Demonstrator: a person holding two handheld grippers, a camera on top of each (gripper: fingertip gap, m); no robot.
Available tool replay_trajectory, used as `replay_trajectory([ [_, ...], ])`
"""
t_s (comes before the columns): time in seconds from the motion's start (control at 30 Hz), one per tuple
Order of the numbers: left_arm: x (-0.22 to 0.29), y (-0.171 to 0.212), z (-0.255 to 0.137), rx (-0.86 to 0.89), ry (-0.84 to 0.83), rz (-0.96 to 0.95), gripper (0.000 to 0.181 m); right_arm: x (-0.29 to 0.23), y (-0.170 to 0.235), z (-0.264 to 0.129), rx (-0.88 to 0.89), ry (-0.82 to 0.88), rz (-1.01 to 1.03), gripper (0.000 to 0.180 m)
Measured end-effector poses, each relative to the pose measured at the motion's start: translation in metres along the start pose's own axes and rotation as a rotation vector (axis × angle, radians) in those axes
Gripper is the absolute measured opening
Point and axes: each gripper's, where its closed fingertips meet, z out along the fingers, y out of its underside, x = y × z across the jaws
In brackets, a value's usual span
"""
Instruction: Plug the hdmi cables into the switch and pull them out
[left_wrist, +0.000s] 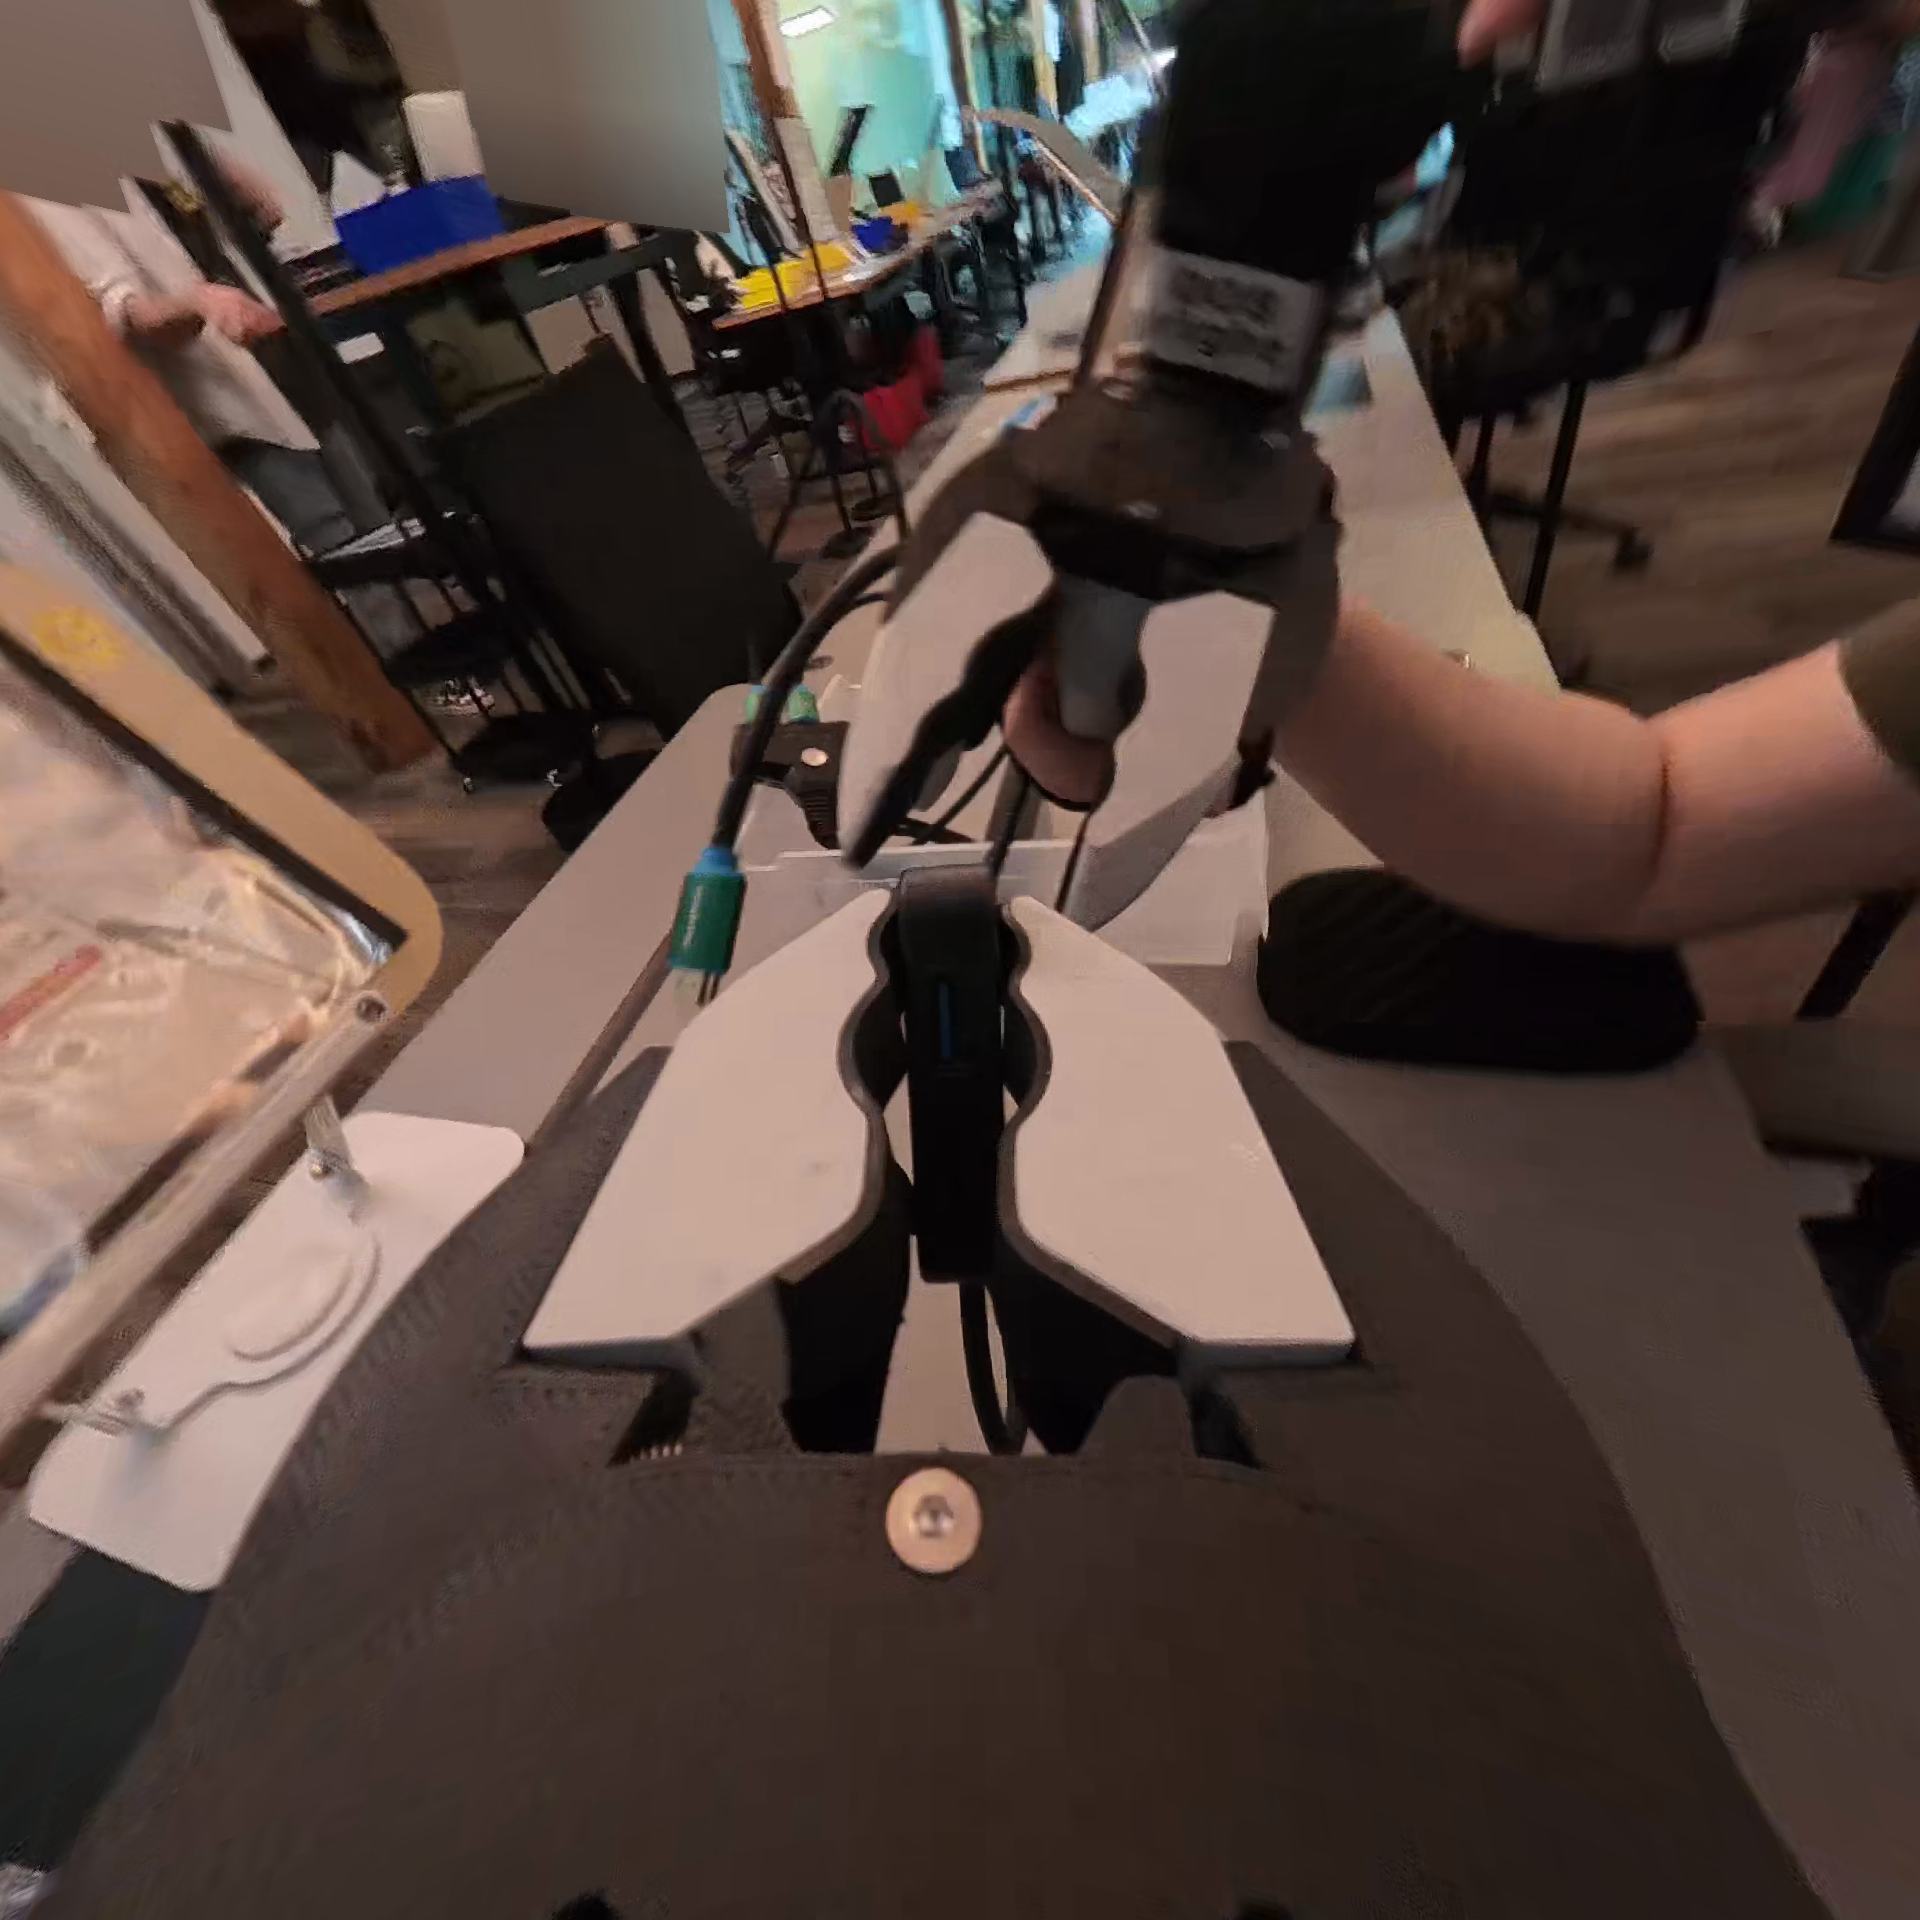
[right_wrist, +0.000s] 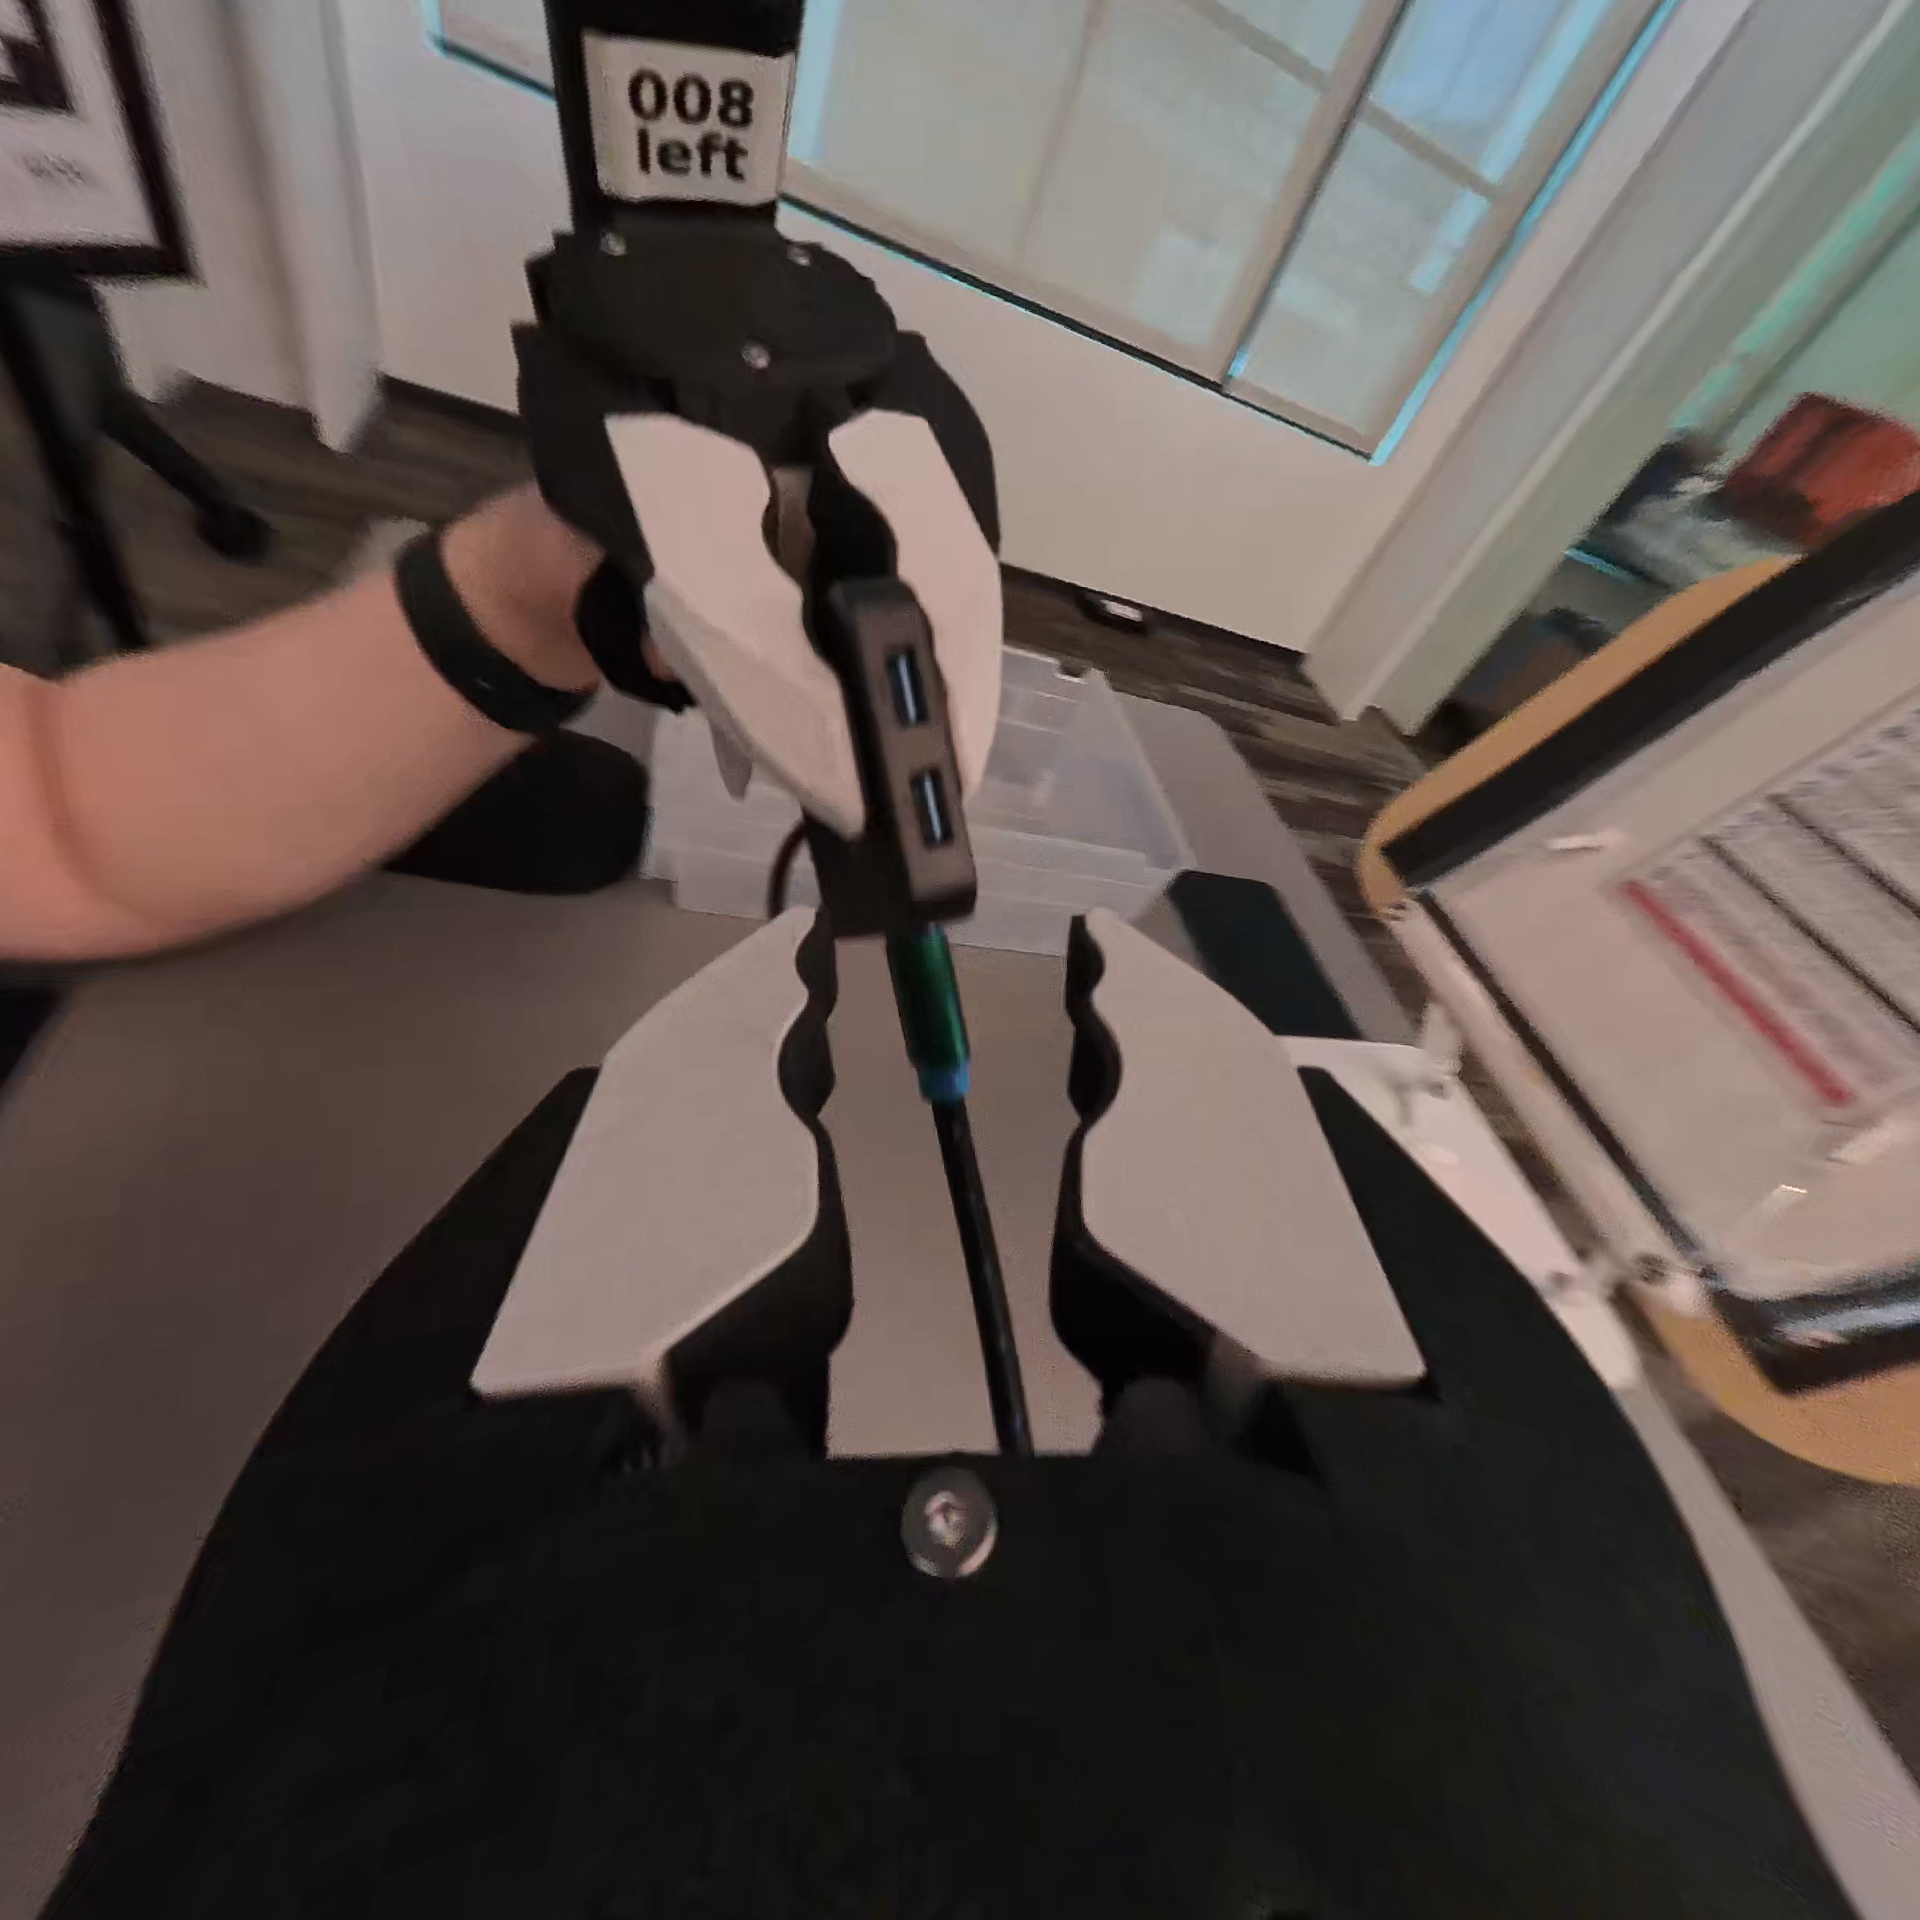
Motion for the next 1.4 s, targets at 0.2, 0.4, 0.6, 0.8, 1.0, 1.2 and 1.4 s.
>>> replay_trajectory([
  [0.2,0.022,0.010,0.020,-0.111,0.028,0.148,0.013,-0.024,0.024,0.007,-0.125,-0.166,-0.039,0.017],
  [0.4,-0.005,-0.008,0.001,-0.006,-0.166,0.148,0.038,0.007,0.031,-0.003,-0.192,0.001,-0.114,0.014],
  [0.6,-0.012,-0.048,-0.053,0.209,-0.229,0.050,0.058,0.076,-0.022,-0.116,0.072,0.445,-0.232,0.015],
  [0.8,-0.007,-0.038,-0.047,0.134,-0.209,0.086,0.053,0.129,0.072,-0.173,0.033,0.471,-0.047,0.013],
  [1.0,-0.004,-0.023,-0.025,0.036,-0.190,0.120,0.053,0.130,0.062,-0.176,0.027,0.578,-0.408,0.015],
  [1.2,-0.001,-0.022,-0.021,0.029,-0.177,0.128,0.052,0.113,-0.005,-0.218,0.476,0.735,-0.572,0.014],
  [1.4,0.003,-0.019,-0.017,0.008,-0.165,0.140,0.051,0.142,0.072,-0.201,0.226,0.691,-0.476,0.015],
])
